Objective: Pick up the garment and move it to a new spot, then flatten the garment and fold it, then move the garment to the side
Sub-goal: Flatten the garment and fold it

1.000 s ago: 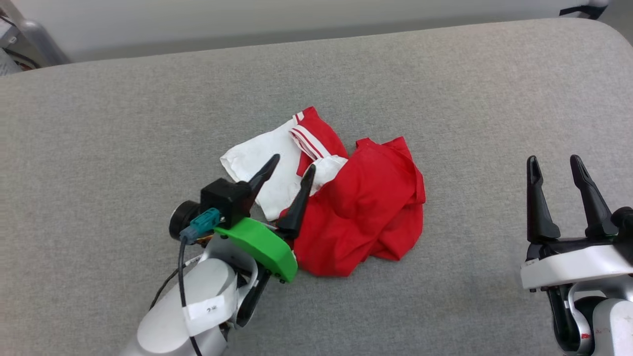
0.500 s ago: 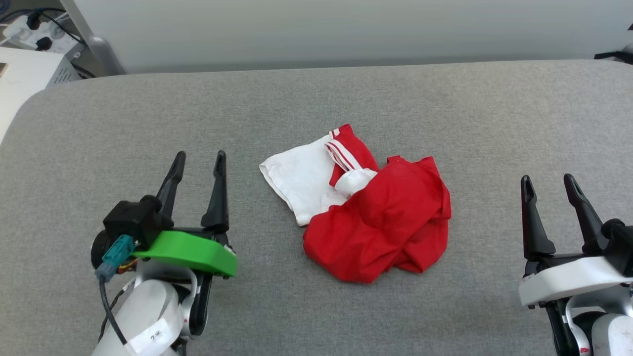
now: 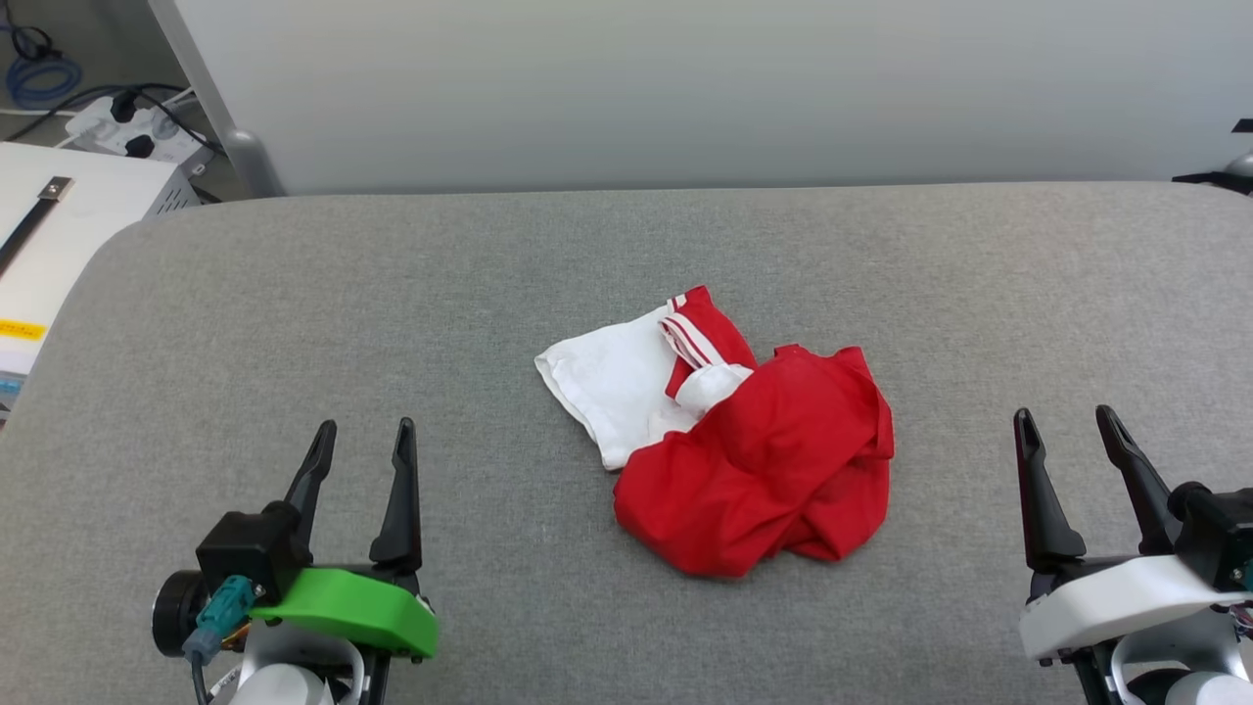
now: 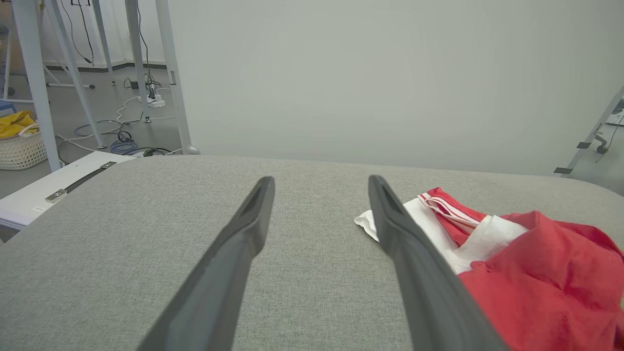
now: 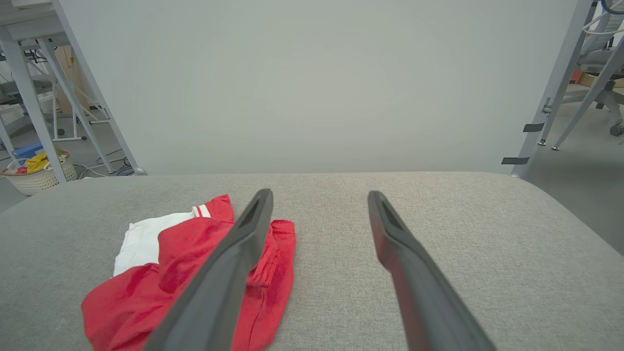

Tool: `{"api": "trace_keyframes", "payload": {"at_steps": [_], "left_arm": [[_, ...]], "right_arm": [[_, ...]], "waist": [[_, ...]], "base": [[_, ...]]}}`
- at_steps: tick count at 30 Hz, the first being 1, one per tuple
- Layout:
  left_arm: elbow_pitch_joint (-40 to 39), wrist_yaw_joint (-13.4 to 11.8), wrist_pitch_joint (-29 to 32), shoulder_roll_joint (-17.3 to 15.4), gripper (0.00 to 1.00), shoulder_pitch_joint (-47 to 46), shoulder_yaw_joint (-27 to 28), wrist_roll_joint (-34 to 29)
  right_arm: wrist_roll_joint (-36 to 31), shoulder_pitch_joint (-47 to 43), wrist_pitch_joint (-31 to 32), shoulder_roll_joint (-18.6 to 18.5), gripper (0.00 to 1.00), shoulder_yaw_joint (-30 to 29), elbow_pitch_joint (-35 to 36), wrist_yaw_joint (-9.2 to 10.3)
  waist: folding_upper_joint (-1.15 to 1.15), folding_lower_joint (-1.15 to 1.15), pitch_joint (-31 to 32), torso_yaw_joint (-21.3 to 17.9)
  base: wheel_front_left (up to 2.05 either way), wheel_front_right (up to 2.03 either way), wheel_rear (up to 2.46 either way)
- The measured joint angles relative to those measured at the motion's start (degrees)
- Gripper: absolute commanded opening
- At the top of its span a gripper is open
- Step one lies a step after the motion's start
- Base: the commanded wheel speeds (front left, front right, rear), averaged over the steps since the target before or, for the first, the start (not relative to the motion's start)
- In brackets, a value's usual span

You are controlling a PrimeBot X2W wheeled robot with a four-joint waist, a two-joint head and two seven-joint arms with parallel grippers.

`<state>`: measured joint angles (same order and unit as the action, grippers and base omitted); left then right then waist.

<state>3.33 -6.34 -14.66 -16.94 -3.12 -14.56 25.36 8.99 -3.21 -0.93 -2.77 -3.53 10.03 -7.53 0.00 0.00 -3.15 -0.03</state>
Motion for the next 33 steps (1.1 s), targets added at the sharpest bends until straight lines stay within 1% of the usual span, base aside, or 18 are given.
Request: {"api": "trace_keyframes", "payload": {"at_steps": [9, 12, 15, 19, 21, 22, 25, 26, 29, 33], "left_arm": [[-0.03, 0.54, 0.00, 0.24, 1.00, 0.93, -0.18, -0.69], [0.13, 0.56, 0.00, 0.25, 1.00, 0.93, -0.12, -0.68], [0.20, 0.56, 0.00, 0.46, 1.00, 0.92, -0.02, -0.65], [0.23, 0.60, 0.00, 0.78, 1.00, 0.70, -0.08, -0.59], [0.32, 0.69, 0.00, 1.07, 1.00, 0.62, -0.10, -0.45], [0.68, 1.11, 0.00, 1.42, 1.00, 0.10, -0.07, -0.14], [0.58, 1.35, 0.00, 2.03, 1.00, -0.68, 0.05, -0.14], [0.52, 1.62, -0.01, 2.32, 1.00, -0.96, 0.10, -0.15], [0.30, 1.85, 0.00, 3.01, 1.00, -1.85, 0.29, -0.19], [0.40, 2.68, 0.00, 4.16, 1.00, -2.80, 0.66, -0.70]], "right_arm": [[0.33, -0.91, 0.20, -0.01, 1.00, -0.03, 0.88, 0.00], [0.26, -1.13, 0.88, 0.00, 1.00, -0.11, 0.80, 0.00], [1.15, -1.18, 3.38, -0.01, 1.00, -0.33, -0.19, 0.00], [3.61, -1.07, 11.03, 0.00, 1.00, 0.71, -2.23, 0.00], [4.64, -0.81, 17.33, 0.00, 1.00, 1.16, -3.88, 0.00], [5.42, 1.14, 26.51, -0.86, 1.00, 2.81, -5.30, 0.00], [7.28, 4.13, 33.33, -1.52, 1.00, 3.99, -5.49, 0.00], [7.50, 5.22, 35.30, -1.82, 1.00, 4.15, -5.70, 0.00], [8.08, 8.76, 38.61, -2.61, 1.00, 4.07, -6.53, 0.00], [8.86, 14.35, 40.87, -3.69, 1.00, 3.56, -8.87, 0.00]], "waist": [[0.00, 0.00, 0.31, -0.26], [0.00, 0.00, 0.16, -0.23], [0.00, 0.00, -0.01, -0.07], [0.00, 0.00, -0.58, 0.42], [0.00, 0.00, -0.98, 0.93], [0.00, 0.00, -1.73, 1.74], [0.00, 0.00, -2.77, 2.55], [0.00, 0.00, -3.21, 2.87], [0.00, 0.00, -4.48, 3.87], [0.00, 0.00, -6.13, 5.40]], "base": [[0.00, 0.00, 0.00], [0.00, 0.00, 0.00], [0.00, 0.00, 0.00], [0.00, 0.00, 0.00], [0.00, 0.00, 0.00], [0.00, 0.00, 0.00], [0.00, 0.00, 0.00], [0.00, 0.00, 0.00], [0.00, 0.00, 0.00], [0.00, 0.00, 0.00]]}}
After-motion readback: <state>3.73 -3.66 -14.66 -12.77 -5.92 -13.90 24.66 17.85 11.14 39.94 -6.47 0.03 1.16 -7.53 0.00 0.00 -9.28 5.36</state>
